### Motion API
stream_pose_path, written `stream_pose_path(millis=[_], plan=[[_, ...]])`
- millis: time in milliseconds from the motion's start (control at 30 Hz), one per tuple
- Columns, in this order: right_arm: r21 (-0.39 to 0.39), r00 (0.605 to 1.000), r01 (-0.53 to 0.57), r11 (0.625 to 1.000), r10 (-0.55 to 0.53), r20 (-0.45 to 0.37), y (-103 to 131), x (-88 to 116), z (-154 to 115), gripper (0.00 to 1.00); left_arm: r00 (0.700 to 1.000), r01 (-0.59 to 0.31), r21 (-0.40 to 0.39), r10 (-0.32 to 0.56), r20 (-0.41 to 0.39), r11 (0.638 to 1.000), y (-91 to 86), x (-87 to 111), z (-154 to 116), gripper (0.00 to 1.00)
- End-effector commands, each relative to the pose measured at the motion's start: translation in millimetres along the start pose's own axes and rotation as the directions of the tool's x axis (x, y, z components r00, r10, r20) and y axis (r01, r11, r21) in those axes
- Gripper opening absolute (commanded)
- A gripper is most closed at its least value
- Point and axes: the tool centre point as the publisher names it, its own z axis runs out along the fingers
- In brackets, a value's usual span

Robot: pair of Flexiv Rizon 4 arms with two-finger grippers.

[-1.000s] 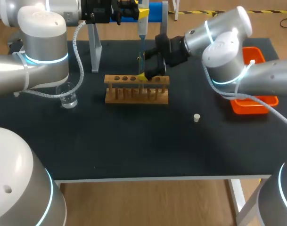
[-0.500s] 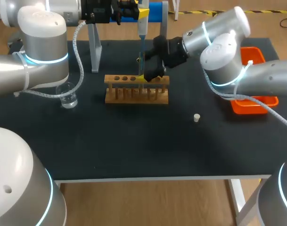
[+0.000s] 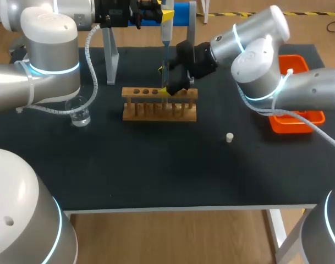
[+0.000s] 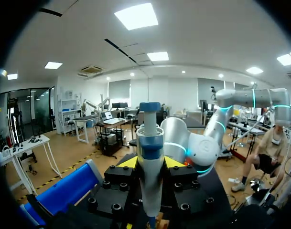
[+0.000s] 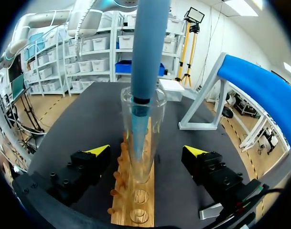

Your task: Invert the test tube, pick up the pipette, mount the tip to pipette, aspirate from beaker and dispense into the tube, eject the tip, return the pipette, and cap with the stopper.

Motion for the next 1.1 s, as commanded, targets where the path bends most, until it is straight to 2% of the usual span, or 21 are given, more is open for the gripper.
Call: stream_pose_path(millis=[33, 567, 1100], plan=[[0.002, 1.000, 0.000, 1.000, 0.000, -0.003, 0.1, -0.5, -0.9, 1.00, 1.000, 0.001, -0.003, -0.001, 0.000, 1.000, -1.0, -0.1, -0.2, 0.00], [0.002, 1.000, 0.000, 1.000, 0.000, -0.003, 0.1, -0.5, -0.9, 1.00, 1.000, 0.002, -0.004, -0.002, 0.007, 1.000, -1.3, 0.0, -0.3, 0.00], [0.002, 1.000, 0.000, 1.000, 0.000, -0.003, 0.1, -0.5, -0.9, 1.00, 1.000, -0.010, -0.006, 0.010, 0.018, 1.000, -9.3, 5.9, 0.9, 0.00]])
